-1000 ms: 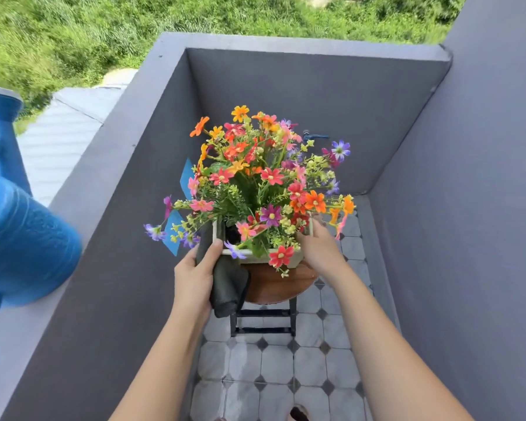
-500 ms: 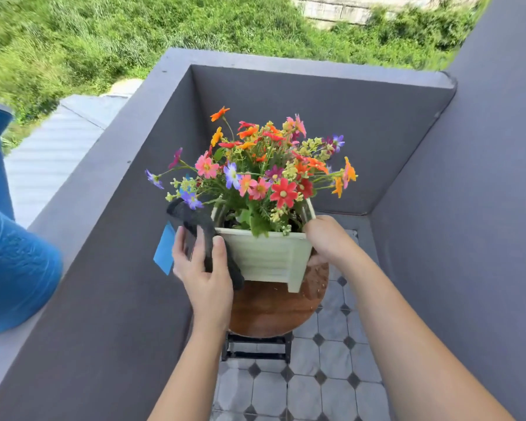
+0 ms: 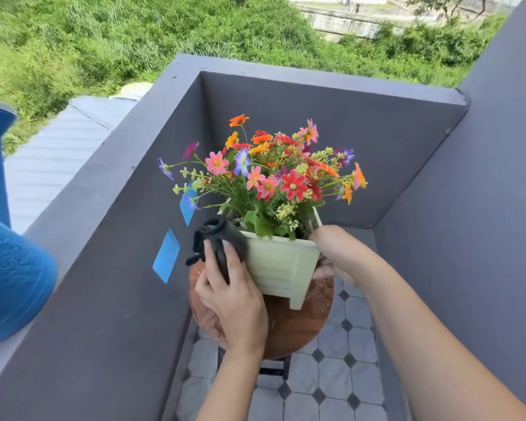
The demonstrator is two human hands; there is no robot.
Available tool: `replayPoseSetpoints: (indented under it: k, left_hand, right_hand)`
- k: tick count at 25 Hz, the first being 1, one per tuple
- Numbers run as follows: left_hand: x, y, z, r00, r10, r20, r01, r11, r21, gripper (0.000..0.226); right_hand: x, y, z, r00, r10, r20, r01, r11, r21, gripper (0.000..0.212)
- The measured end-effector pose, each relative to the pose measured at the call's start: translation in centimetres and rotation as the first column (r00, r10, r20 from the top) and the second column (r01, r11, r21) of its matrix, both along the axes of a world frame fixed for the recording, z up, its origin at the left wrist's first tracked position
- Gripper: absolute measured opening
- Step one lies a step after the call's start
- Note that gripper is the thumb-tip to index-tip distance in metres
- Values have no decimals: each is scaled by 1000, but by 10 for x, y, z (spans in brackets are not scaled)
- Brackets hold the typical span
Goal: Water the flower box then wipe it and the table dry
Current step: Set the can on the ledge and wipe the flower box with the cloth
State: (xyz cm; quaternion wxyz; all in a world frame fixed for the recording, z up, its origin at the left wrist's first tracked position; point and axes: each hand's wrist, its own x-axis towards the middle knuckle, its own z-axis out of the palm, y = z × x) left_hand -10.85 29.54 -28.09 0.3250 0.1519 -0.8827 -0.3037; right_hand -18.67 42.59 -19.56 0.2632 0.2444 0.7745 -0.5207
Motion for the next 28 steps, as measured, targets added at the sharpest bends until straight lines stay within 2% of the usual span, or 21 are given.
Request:
replayPoseSetpoints:
  k: [2, 3, 5, 6, 8, 9, 11, 12, 13, 15, 17, 18, 19, 20, 21, 22, 24, 26, 28]
  left_hand:
    - [-10, -1, 21, 996, 89, -2, -88, 983, 158, 39]
    - [-11, 0, 25, 998, 62, -21, -58, 989, 137, 41]
    - [-1, 4, 20, 985, -144, -94, 141, 990, -30, 49]
    - [7, 4, 17, 961, -257, -103, 244, 961, -127, 53]
    - [8, -6, 19, 936, -335, -104, 306, 925, -227, 56]
    - [4, -11, 25, 951, -292, -105, 270, 945, -184, 53]
    - [1, -10, 39, 984, -153, -86, 157, 986, 47, 45]
    - [3, -6, 47, 986, -147, -80, 155, 981, 117, 44]
    - [9, 1, 52, 978, -193, -78, 201, 973, 111, 45]
    - [23, 14, 58, 937, -340, -80, 336, 939, -69, 50]
    - [25, 17, 60, 926, -371, -77, 349, 915, -202, 51]
    - [22, 15, 63, 953, -293, -74, 282, 951, -131, 48]
    - [20, 12, 69, 983, -171, -61, 173, 984, 36, 47]
    - [20, 10, 72, 998, -47, -38, 53, 981, 186, 47]
    - [22, 10, 73, 1000, 26, -16, -21, 969, 247, 47]
    - [28, 13, 71, 1000, 11, -1, -10, 976, 216, 47]
    - [42, 20, 61, 984, -169, -57, 167, 985, -41, 47]
    - [35, 14, 60, 947, -301, -110, 263, 926, -272, 52]
    - [23, 2, 71, 959, -261, -114, 213, 924, -319, 48]
  right_hand:
    - [7, -8, -1, 999, -44, 3, 44, 998, -47, 37]
    - [11, -13, 2, 998, -62, 14, 62, 997, -55, 36]
    - [14, -20, 8, 996, -82, 16, 83, 993, -78, 35]
    - [14, -21, 9, 995, -98, 16, 99, 991, -89, 35]
    - [18, -24, 16, 995, -102, 5, 102, 991, -91, 35]
    - [21, -25, 22, 995, -103, -2, 102, 991, -89, 35]
    - [25, -23, 29, 994, -105, -10, 104, 992, -77, 35]
    - [24, -22, 31, 995, -99, -13, 98, 993, -67, 35]
    - [26, -23, 38, 995, -97, -4, 97, 994, -51, 35]
    - [28, -24, 50, 993, -115, 6, 115, 992, -41, 32]
    - [32, -25, 59, 994, -110, -5, 109, 992, -59, 26]
    - [35, -26, 62, 995, -105, 0, 104, 992, -75, 27]
    - [39, -27, 65, 994, -111, 8, 112, 989, -96, 29]
    - [42, -28, 66, 993, -120, 7, 120, 986, -118, 31]
    - [44, -29, 69, 992, -128, 3, 127, 983, -132, 32]
    - [45, -29, 70, 990, -142, -8, 139, 980, -142, 33]
    - [44, -27, 72, 984, -179, -24, 173, 973, -154, 33]
    - [44, -23, 76, 984, -175, -35, 168, 976, -138, 32]
    - [48, -19, 78, 985, -164, -53, 156, 979, -129, 30]
